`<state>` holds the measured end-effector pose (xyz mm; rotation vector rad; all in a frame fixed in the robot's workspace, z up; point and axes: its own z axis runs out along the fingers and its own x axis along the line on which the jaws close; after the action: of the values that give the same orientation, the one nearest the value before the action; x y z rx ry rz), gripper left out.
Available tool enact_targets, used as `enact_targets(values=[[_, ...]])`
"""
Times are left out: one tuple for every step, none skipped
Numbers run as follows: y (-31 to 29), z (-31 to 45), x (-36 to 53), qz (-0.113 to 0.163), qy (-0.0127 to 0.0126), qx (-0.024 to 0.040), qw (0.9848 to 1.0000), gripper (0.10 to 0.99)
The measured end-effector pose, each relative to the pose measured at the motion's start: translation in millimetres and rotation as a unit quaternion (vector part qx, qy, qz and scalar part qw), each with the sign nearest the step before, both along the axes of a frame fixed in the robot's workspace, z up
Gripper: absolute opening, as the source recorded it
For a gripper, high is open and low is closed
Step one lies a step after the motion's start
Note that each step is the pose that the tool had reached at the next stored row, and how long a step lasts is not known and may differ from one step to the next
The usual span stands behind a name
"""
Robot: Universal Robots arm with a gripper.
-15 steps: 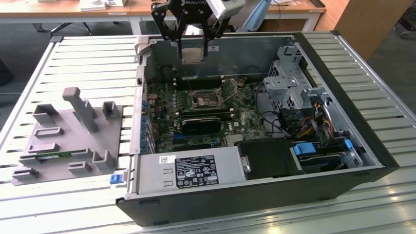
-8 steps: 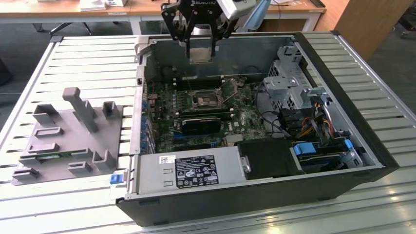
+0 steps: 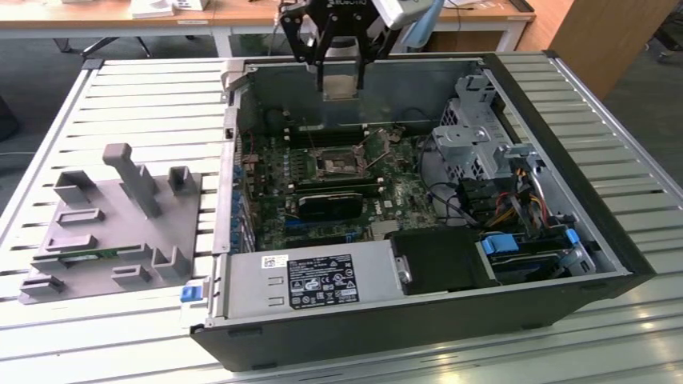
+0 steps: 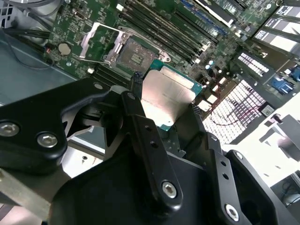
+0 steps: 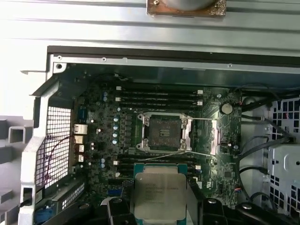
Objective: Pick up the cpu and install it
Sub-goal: 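Pick up the cpu and move it towards the insertion slot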
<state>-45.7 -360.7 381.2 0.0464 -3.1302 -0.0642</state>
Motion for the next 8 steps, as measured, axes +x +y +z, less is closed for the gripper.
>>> enact_targets(values=[[1.0,-0.1,1.6,0.0,-0.0001,0.0,1.0,0.533],[2.1,-0.2,3.3,0.0,-0.0001,0.0,1.0,0.533],[3.2,-0.4,5.0,0.0,-0.0001,0.0,1.0,0.533],[4.2,-0.5,6.7,0.0,-0.0002,0.0001,1.0,0.533],[5.1,-0.6,8.4,0.0,-0.0002,0.0001,1.0,0.533],[5.9,-0.7,9.8,0.0,-0.0002,0.0001,1.0,0.533],[6.5,-0.8,11.3,0.0,-0.0003,0.0001,1.0,0.533],[7.2,-0.9,12.9,0.0,-0.0003,0.0001,1.0,0.533]])
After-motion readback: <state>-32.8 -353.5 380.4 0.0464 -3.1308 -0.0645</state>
